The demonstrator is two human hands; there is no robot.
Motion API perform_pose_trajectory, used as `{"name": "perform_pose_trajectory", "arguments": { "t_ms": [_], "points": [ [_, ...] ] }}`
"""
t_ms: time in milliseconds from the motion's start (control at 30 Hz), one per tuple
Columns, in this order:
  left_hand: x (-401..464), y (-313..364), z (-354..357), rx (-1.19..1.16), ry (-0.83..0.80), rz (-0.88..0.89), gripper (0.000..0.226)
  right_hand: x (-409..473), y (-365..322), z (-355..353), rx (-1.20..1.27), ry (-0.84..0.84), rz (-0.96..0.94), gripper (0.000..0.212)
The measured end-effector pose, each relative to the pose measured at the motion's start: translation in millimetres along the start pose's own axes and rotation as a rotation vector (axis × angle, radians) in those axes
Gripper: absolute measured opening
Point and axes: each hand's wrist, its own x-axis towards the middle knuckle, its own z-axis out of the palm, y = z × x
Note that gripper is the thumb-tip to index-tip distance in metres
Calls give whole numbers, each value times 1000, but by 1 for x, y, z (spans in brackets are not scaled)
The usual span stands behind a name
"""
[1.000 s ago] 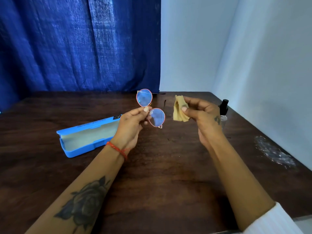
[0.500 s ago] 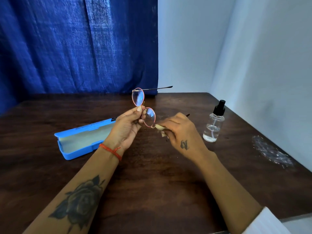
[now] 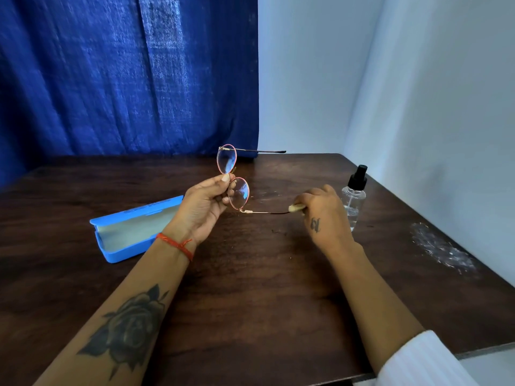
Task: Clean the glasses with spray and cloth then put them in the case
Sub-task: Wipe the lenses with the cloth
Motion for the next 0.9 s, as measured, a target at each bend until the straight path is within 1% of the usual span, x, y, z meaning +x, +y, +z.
{"name": "perform_pose_trajectory", "arguments": {
  "t_ms": [67, 133, 200, 300, 367, 500, 600, 667, 767, 900],
  "points": [
    [-1, 2, -1, 13, -8, -2, 17, -1, 3, -3, -13, 55, 102, 22],
    [-1, 5, -2, 44, -17, -1, 16, -1, 3, -8, 26, 175, 172, 20],
    [-2, 7, -3, 98, -40, -7, 16, -1, -4, -14, 177, 318, 200, 28],
    [-6, 6, -1, 186, -90, -25, 17, 5, -25, -21, 460, 380, 253, 36],
    [-8, 4, 3, 237, -126, -34, 17, 14, -35, -26, 522, 416, 233, 32],
    [-11, 3, 6, 301, -189, -36, 16, 45, -48, -36, 473, 426, 120, 26],
    [-11, 2, 6, 329, -228, -34, 14, 55, -59, -28, 370, 323, -43, 32],
    [-11, 2, 5, 339, -227, -38, 14, 52, -62, -18, 282, 270, -113, 34],
    [-11, 1, 4, 364, -233, -40, 13, 47, -58, -11, 239, 286, -119, 37],
    [-11, -1, 5, 378, -236, -36, 14, 46, -42, -8, 200, 326, -70, 17]
  ]
}}
